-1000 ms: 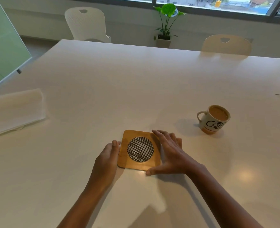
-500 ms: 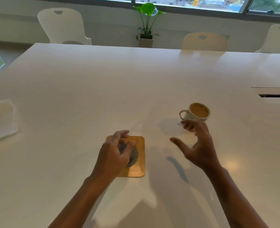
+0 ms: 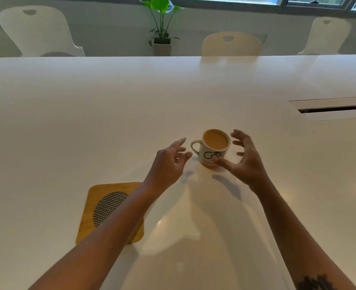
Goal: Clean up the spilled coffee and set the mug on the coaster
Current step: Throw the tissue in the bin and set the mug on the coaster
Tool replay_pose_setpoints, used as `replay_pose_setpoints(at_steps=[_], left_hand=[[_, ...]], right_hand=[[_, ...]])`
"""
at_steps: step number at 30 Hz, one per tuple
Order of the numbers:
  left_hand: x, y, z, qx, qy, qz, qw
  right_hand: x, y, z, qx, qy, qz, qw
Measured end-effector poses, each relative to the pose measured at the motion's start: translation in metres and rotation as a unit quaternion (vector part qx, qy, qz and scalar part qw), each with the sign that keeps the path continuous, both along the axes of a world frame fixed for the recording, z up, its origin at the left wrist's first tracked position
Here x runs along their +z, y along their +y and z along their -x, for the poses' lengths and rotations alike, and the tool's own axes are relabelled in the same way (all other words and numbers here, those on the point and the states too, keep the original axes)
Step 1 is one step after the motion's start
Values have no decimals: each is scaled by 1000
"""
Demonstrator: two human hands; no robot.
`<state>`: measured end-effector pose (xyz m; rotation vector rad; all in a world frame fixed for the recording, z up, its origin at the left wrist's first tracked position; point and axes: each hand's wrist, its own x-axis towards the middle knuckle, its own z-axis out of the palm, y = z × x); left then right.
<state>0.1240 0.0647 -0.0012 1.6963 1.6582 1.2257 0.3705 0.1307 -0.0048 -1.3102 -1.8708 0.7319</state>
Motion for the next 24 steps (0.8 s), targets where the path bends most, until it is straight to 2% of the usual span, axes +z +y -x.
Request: replay_pose_setpoints(at_steps=[8,24], left_hand=[[-7,30,-12,-33,11,-31,999],[1,43,-15,-23,33,-9,999]], right_hand=[[-13,18,12,64,31,-3,997],[-15,24,11,68,41,-37,996]])
